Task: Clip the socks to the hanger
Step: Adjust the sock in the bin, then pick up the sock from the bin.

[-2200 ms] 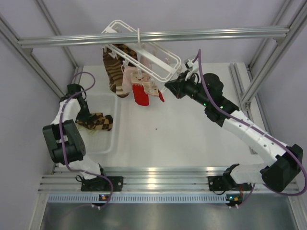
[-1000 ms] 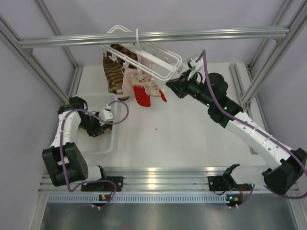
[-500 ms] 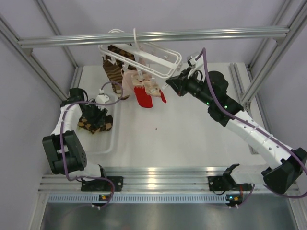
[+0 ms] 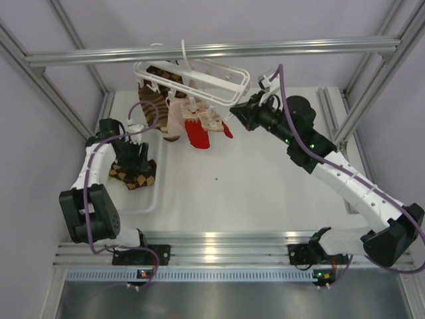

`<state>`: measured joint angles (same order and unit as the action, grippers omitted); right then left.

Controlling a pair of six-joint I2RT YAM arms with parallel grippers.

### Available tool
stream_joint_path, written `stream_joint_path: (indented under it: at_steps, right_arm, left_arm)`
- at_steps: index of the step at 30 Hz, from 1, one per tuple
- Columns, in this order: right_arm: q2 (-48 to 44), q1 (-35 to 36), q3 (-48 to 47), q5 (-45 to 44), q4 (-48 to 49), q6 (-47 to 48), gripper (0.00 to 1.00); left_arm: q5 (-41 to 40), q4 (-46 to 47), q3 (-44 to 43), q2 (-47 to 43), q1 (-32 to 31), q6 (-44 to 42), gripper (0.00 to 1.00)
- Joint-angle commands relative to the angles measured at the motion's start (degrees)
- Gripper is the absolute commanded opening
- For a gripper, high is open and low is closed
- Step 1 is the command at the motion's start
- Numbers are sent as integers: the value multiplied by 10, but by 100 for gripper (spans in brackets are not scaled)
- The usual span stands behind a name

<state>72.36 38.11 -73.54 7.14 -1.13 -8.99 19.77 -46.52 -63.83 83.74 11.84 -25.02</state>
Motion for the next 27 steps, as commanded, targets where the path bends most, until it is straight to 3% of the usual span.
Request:
stream_joint_path:
  at_steps: [1,8,15,21,27]
  right_arm:
    - [5,5,-31,-16,-3,11,0]
    - [7,5,-35,-21,-6,13,0]
    - [3,5,-36,-27,-12,17,0]
    - [2,4,-36,-30,-16,19,0]
    - [3,5,-39,-33,-18,20,0]
  left_arm:
    - [-41,-5,7,2,-10,67,63]
    - [-102,23,40,24,-26,107,62]
    - [-67,20,29,66,-32,135,60]
    - [-73,40,29,55,-80,133,52]
    - [-89,50,37,60,-87,146,42]
